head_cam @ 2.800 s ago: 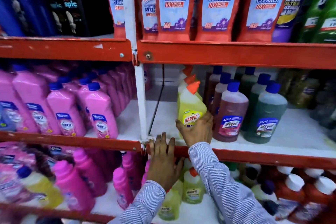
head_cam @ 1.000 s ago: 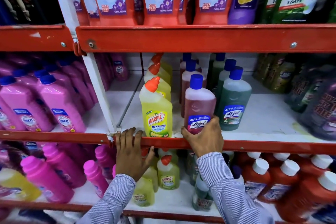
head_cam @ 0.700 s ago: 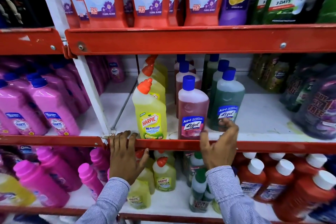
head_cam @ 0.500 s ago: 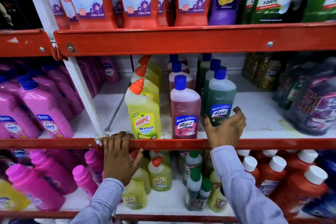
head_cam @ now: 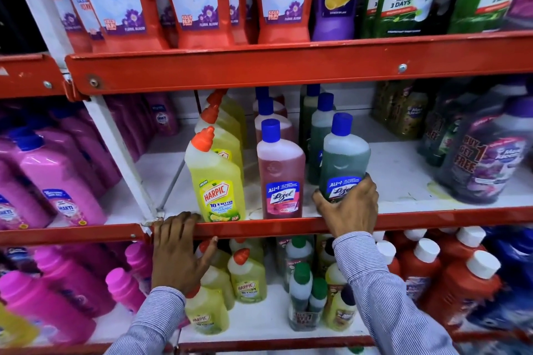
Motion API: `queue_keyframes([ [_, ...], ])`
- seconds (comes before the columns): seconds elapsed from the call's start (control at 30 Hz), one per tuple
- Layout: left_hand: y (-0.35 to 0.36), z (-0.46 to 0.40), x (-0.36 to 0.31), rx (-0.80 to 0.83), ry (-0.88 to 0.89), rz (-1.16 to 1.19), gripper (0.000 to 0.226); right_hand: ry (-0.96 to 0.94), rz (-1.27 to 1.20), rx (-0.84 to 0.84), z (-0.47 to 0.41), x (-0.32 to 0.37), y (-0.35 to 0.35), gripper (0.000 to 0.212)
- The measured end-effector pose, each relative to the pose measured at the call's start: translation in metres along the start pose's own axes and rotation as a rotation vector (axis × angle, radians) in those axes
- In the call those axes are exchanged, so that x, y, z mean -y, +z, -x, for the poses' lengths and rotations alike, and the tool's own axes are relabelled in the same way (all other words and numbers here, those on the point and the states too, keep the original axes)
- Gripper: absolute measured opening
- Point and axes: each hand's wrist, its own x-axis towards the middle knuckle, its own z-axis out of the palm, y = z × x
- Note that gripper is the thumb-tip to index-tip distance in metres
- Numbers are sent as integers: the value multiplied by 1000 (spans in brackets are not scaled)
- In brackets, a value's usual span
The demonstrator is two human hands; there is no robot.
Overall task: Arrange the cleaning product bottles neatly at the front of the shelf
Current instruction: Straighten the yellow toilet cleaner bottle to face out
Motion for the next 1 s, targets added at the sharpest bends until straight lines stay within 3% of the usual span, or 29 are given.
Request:
queue_keyframes([
  [0.2,1,0,2,-1,-4,4,60,17,22,30,5,1,-7,100],
  [0.37,0,1,2,-2,0,18,56,25,12,57,10,-1,-12,115],
  [0.43,-1,1,3,1,4,23,55,32,-9,2,15,2,-16,116],
  [0.5,-2,1,3,6,6,25,55,-51,-63,-160,25,8,-21,105],
  [0.57,-4,1,1,12,4,29,54,-193,-207,-323,40,18,-27,81],
  [0.63,-7,0,0,15,-2,39,54,-351,-354,-340,56,34,-27,50],
  [0.7,-12,-2,-1,29,-6,62,52,-520,-384,-207,72,49,-19,26],
  [0.77,-22,-6,-1,52,-17,116,51,-602,-352,13,86,64,-1,20],
  [0.83,-30,-13,-6,66,-38,211,51,-551,-290,224,93,69,19,28],
  [1.0,-48,-45,-5,213,-107,642,55,-444,-117,494,98,86,55,54],
])
